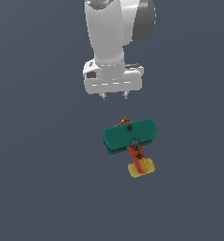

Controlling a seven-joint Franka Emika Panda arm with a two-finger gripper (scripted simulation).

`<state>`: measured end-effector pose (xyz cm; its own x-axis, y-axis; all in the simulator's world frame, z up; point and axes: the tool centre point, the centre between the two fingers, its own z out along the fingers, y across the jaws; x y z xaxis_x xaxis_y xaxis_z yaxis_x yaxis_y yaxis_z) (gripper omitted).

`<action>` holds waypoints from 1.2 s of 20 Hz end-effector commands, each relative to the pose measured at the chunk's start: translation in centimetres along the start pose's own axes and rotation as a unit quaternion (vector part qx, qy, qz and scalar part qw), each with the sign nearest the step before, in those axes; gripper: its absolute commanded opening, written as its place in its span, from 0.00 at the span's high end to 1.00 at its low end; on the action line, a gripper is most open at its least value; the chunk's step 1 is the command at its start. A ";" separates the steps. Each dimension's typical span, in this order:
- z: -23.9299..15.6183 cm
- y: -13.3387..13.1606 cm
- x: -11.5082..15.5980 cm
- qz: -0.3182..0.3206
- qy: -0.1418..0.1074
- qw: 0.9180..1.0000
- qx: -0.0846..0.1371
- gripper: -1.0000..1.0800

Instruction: Pick up the object and move it to a goal position.

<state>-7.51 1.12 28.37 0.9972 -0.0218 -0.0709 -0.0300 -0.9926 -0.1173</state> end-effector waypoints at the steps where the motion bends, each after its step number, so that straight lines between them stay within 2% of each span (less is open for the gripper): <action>1: 0.5 -0.1 -0.1 0.002 -0.005 1.000 0.015 0.19; 12: 2.8 -0.8 -0.3 0.014 -0.021 0.996 0.089 0.19; 24: 4.8 -1.5 -0.4 0.030 -0.029 0.985 0.170 0.19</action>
<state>-8.16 3.06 24.02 0.9884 -0.0594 -0.1401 -0.1133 -0.9018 -0.4170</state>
